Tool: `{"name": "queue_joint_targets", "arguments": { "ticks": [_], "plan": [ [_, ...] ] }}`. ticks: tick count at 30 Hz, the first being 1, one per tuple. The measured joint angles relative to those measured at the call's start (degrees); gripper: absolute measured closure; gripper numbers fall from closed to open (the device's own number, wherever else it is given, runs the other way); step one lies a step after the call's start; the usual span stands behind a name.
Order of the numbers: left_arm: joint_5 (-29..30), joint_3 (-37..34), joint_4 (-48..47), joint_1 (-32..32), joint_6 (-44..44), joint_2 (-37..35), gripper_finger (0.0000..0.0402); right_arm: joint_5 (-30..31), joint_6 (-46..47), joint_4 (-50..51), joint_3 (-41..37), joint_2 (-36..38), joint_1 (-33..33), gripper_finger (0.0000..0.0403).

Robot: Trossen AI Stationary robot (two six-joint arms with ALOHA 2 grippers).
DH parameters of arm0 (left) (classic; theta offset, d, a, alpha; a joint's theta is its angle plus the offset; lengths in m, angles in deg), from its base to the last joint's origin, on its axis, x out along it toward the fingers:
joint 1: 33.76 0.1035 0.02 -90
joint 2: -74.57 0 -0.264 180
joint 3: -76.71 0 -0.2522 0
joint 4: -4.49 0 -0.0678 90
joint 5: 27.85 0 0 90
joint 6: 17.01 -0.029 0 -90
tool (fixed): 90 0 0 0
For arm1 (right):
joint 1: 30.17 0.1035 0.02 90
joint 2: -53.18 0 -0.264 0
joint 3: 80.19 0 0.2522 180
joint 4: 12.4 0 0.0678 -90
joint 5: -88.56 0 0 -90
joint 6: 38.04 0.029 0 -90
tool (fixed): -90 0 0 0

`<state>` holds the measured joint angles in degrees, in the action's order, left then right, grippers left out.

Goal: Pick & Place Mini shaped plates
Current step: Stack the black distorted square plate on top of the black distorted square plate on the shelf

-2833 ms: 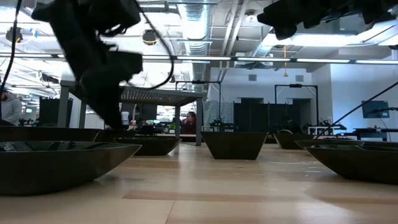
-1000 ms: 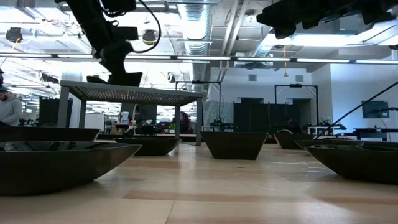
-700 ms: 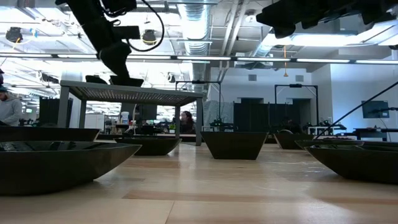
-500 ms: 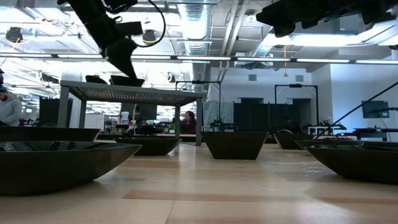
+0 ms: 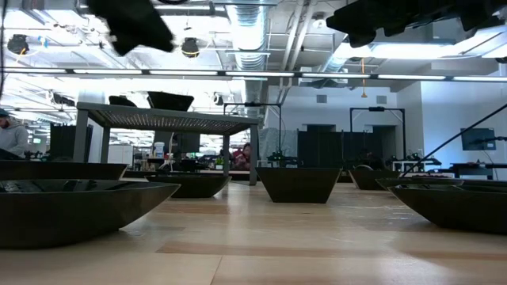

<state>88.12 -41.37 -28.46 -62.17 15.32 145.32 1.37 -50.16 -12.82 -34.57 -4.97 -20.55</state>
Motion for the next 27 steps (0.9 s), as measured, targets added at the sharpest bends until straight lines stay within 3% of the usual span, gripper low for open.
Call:
{"name": "queue_joint_targets", "arguments": {
  "ticks": [4,10,18,27],
  "plan": [
    [-0.3,0.1,4.9,-7.9,7.7,9.2,0.032,0.0,0.0,0.0,0.0,0.0,0.0,0.03],
    [-0.2,2.8,4.7,-13.5,14.2,19.3,0.032,0.0,0.2,0.0,0.0,0.0,0.0,0.03],
    [-0.3,2.8,-1.3,-14.4,21.7,22.8,0.0321,0.0,0.2,0.0,0.0,0.0,0.0,0.03],
    [-3.7,2.8,-0.9,-14.4,25.8,25.5,0.0321,0.0,0.2,0.1,0.0,0.0,0.0,0.03]
  ]
}}
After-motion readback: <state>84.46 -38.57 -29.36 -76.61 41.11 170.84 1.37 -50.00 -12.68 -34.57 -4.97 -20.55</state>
